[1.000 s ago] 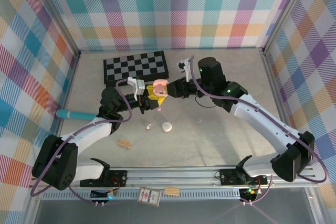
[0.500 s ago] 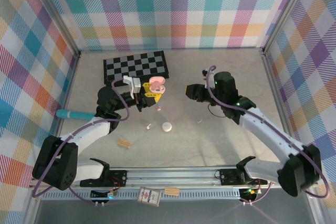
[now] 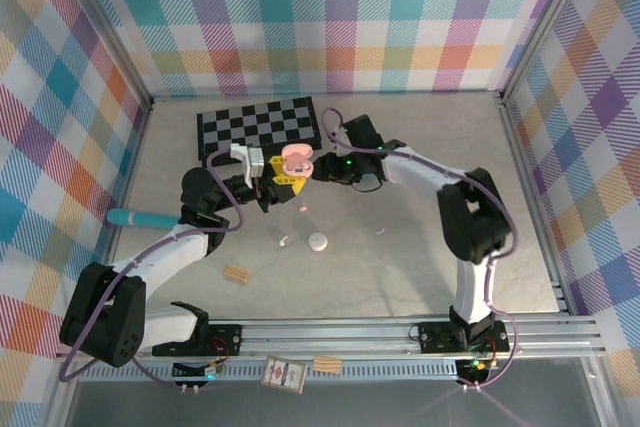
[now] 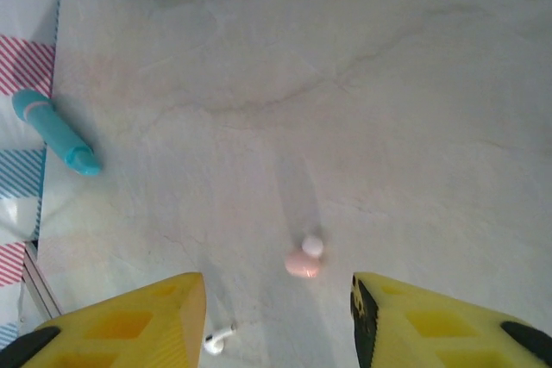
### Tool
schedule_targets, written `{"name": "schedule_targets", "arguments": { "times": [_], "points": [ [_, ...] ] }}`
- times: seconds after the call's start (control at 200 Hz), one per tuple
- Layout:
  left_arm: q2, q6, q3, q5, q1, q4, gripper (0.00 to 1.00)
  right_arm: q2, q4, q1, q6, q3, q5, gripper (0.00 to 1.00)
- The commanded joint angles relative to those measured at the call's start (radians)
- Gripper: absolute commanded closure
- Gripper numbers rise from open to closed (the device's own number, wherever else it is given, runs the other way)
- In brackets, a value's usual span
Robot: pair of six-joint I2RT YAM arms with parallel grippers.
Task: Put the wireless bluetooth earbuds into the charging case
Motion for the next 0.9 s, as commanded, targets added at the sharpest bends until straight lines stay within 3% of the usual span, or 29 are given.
{"name": "schedule_targets", "arguments": {
  "times": [0.0, 0.365, 0.895],
  "points": [
    [-0.031, -0.005, -0.006, 0.018, 0.008, 0.050, 0.66, 0.104, -0.083, 0.035, -0.092, 0.111, -0.079, 0.51],
    [-0.038, -0.004, -0.007, 0.014, 0.008, 0.045, 0.66, 0.321, -0.130, 0.067, -0.128, 0.268, -0.146, 0.51],
    [-0.050, 0.032, 0.001, 0.012, 0.008, -0.013, 0.66, 0.202, -0.121, 0.093, -0.152, 0.112, -0.124, 0.52]
  ]
}}
